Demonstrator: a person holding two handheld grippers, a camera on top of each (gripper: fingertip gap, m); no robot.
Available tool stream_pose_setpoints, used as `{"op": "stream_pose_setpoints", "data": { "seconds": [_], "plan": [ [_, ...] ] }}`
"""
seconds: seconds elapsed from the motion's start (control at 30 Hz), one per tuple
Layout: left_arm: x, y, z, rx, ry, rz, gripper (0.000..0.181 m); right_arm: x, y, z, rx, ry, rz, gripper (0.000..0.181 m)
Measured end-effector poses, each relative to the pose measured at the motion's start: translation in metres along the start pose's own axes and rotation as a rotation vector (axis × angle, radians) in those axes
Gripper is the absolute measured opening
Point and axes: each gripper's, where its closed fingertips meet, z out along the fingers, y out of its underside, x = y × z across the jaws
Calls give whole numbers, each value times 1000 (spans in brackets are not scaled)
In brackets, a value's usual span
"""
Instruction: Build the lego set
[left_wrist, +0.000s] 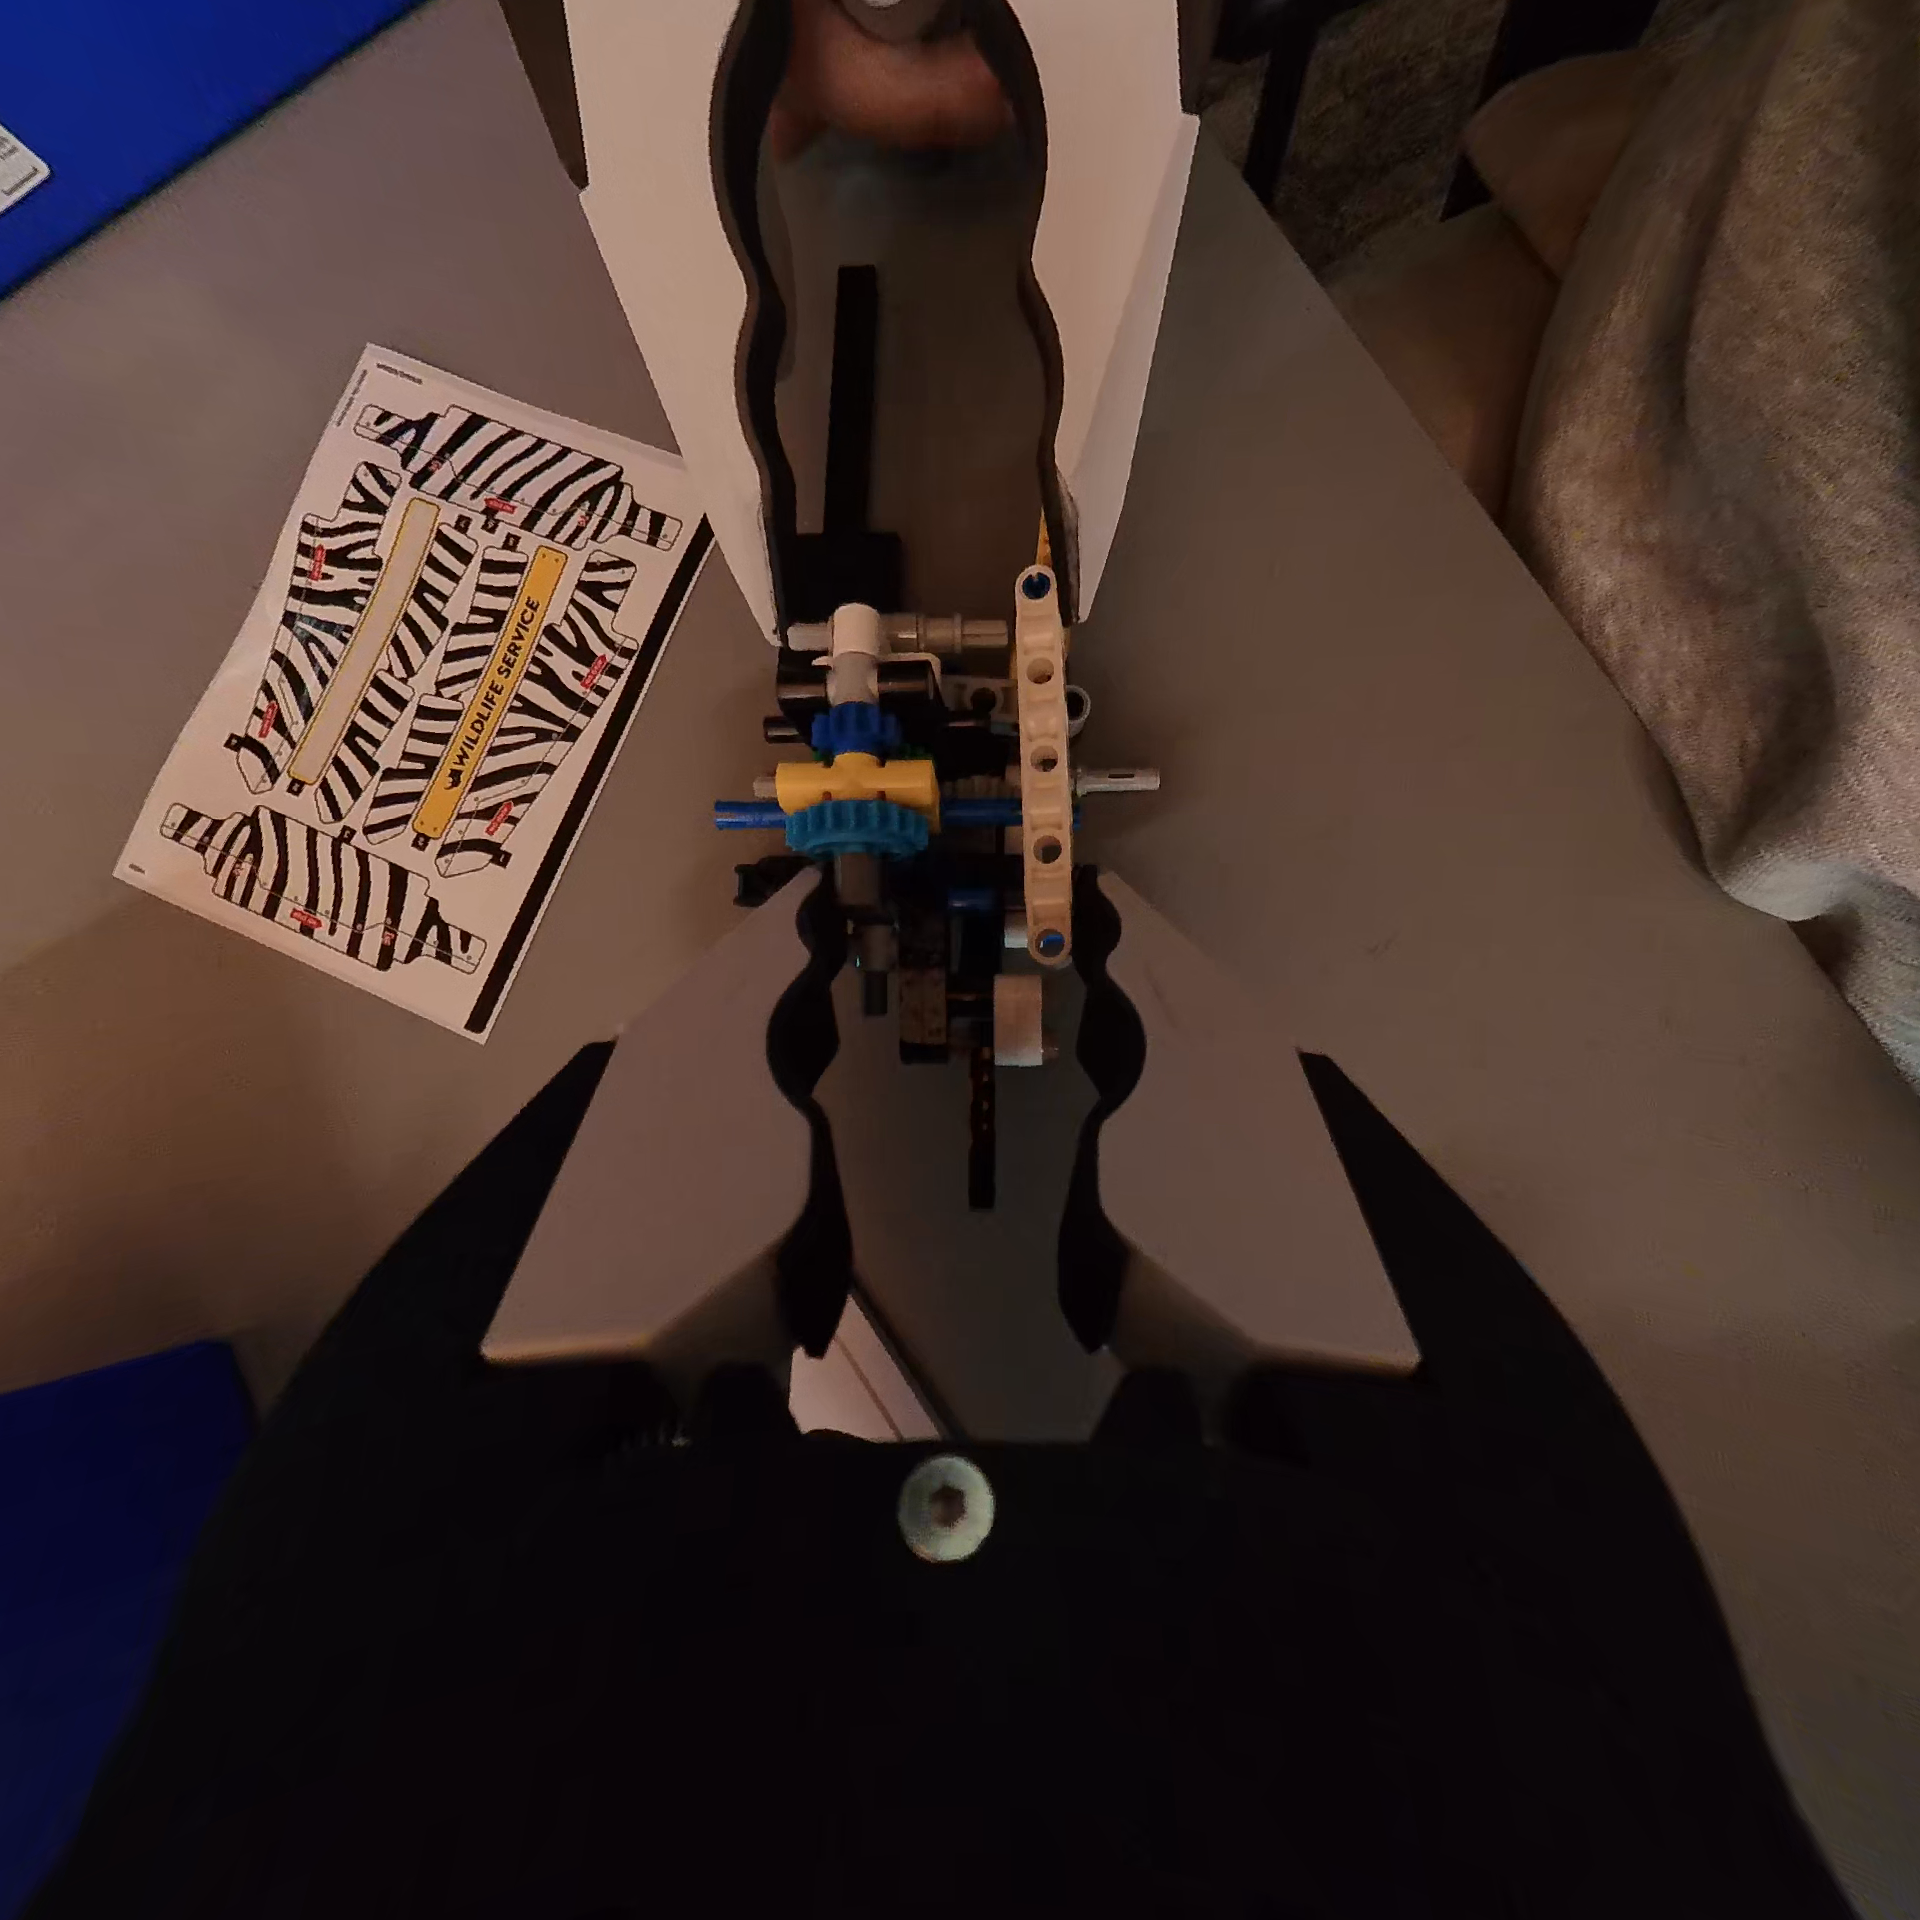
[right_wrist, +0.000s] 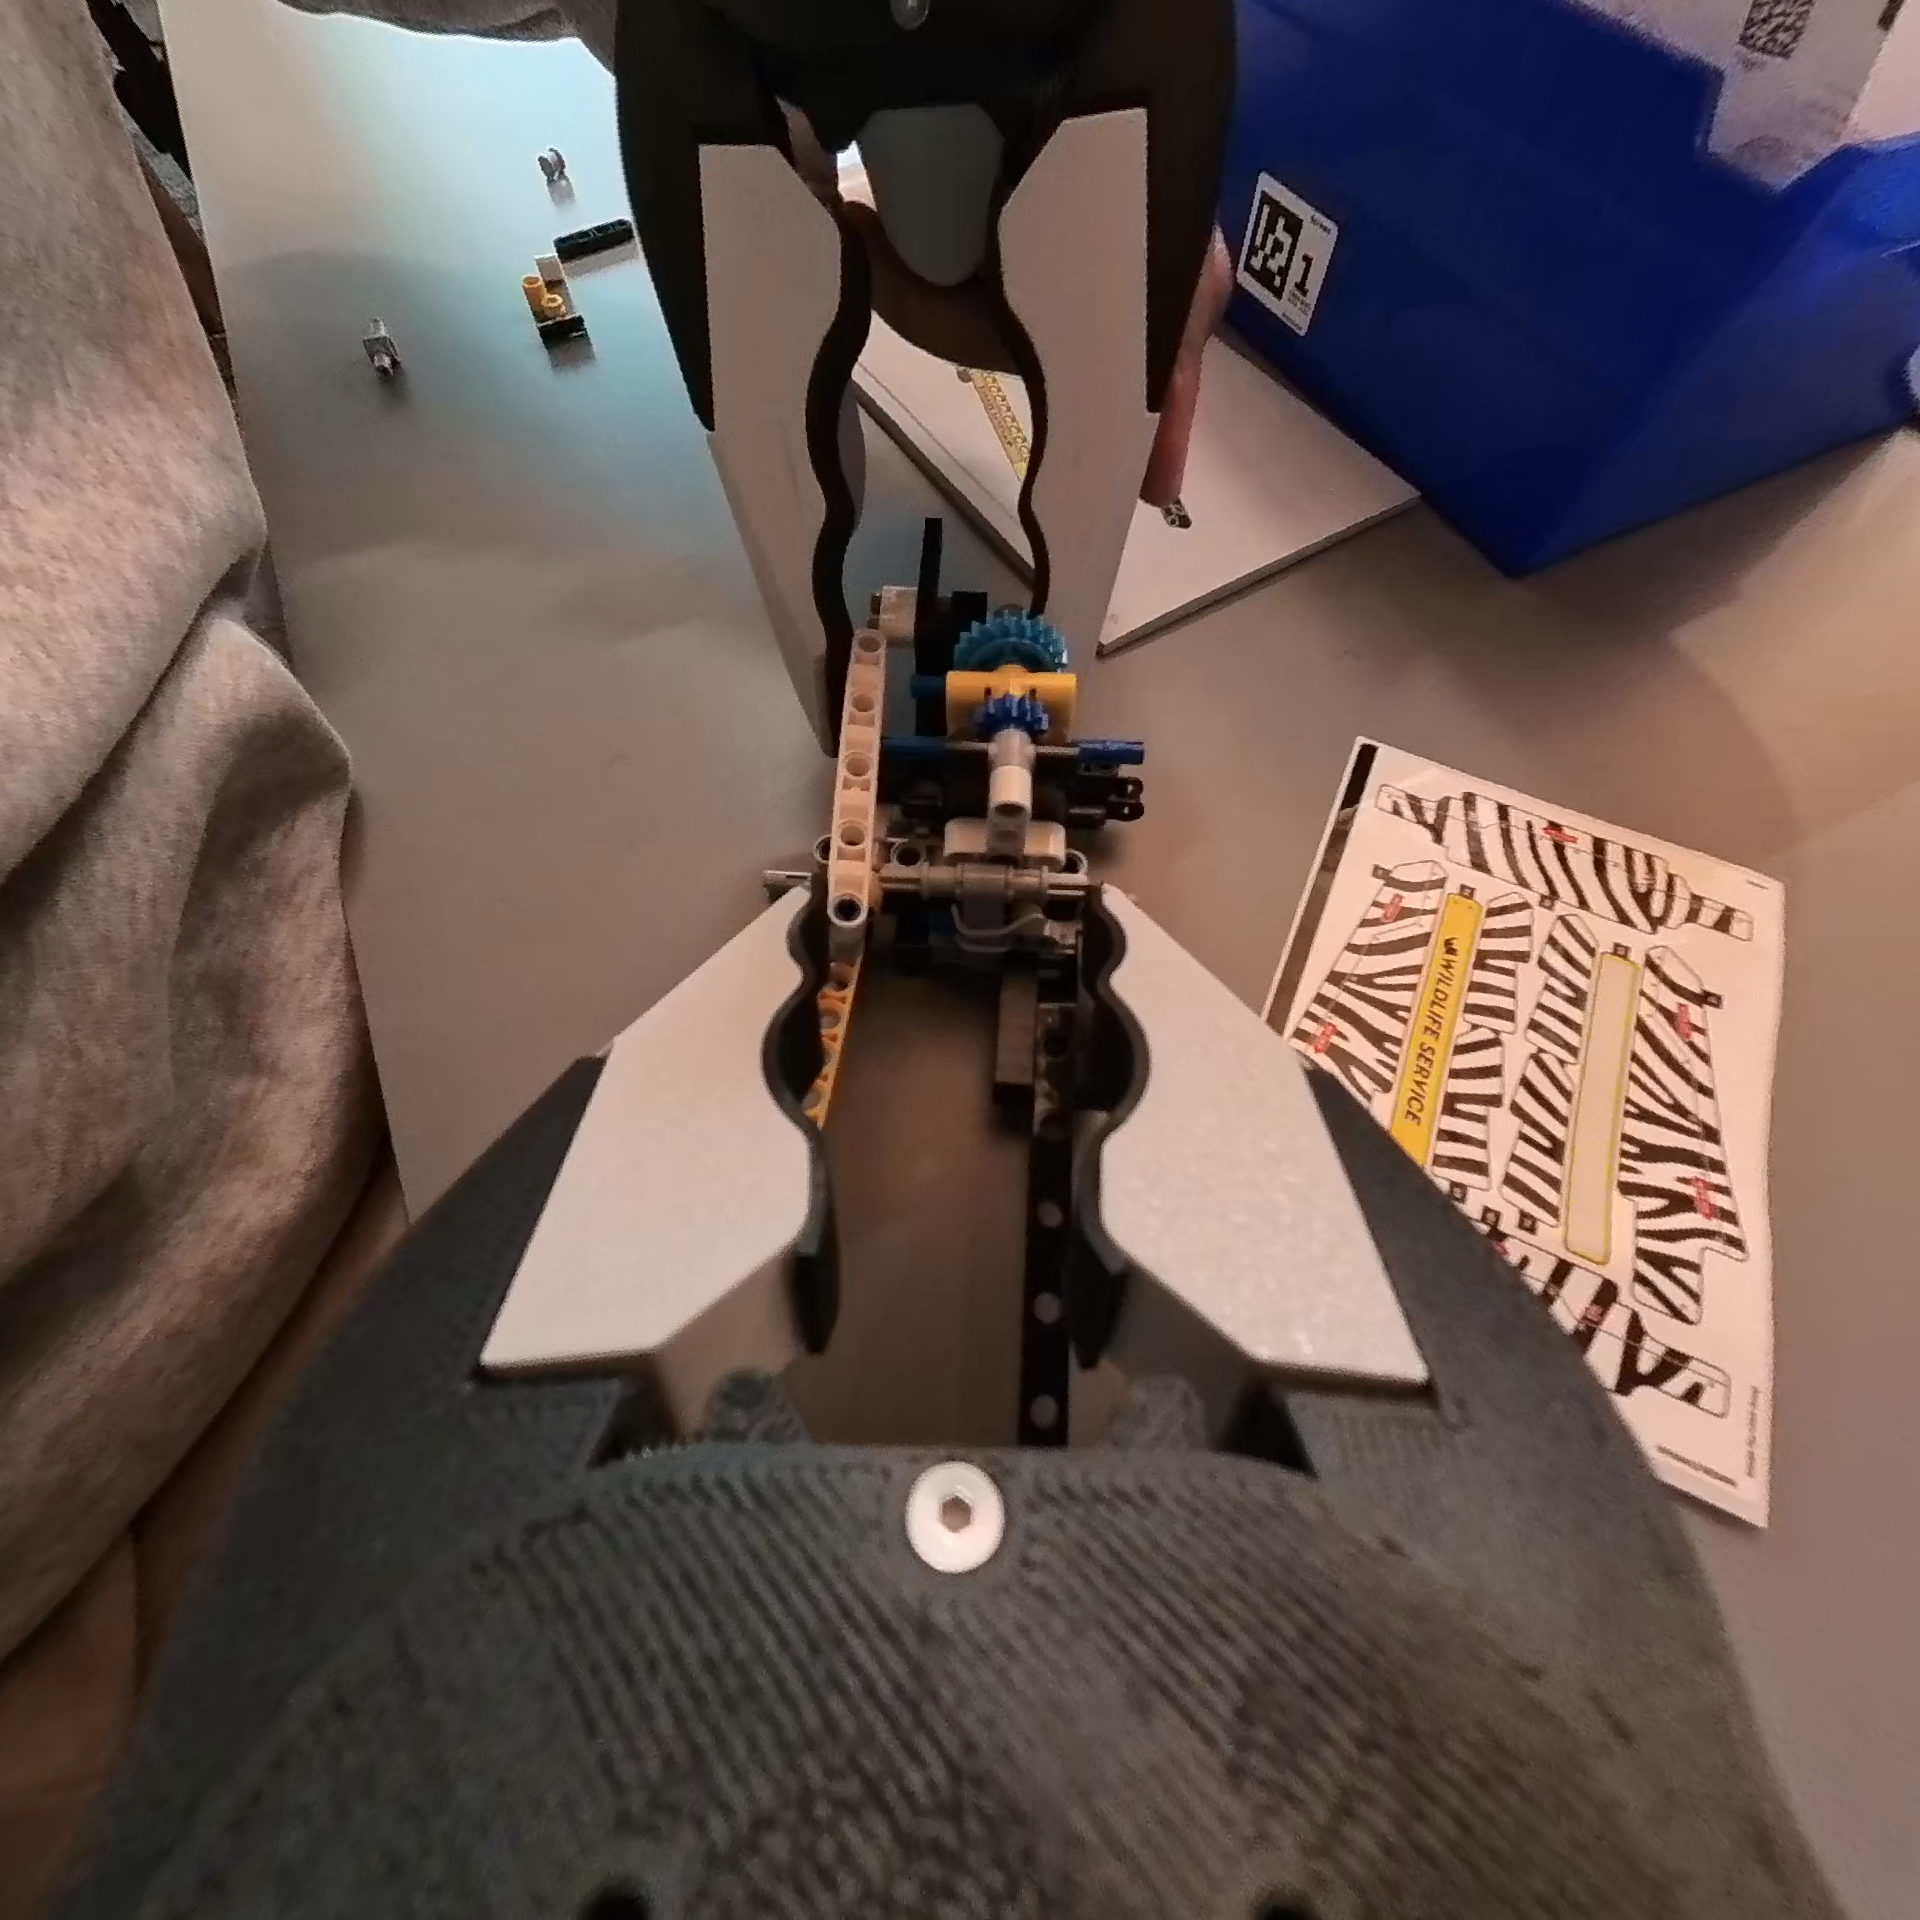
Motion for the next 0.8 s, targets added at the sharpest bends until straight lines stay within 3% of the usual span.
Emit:
{"op": "stream_pose_setpoints", "data": {
  "seconds": [0.8],
  "plan": [
    [-6,-2,2,14,-2,1,40,0,1,1,8,-9,6,52]
  ]
}}
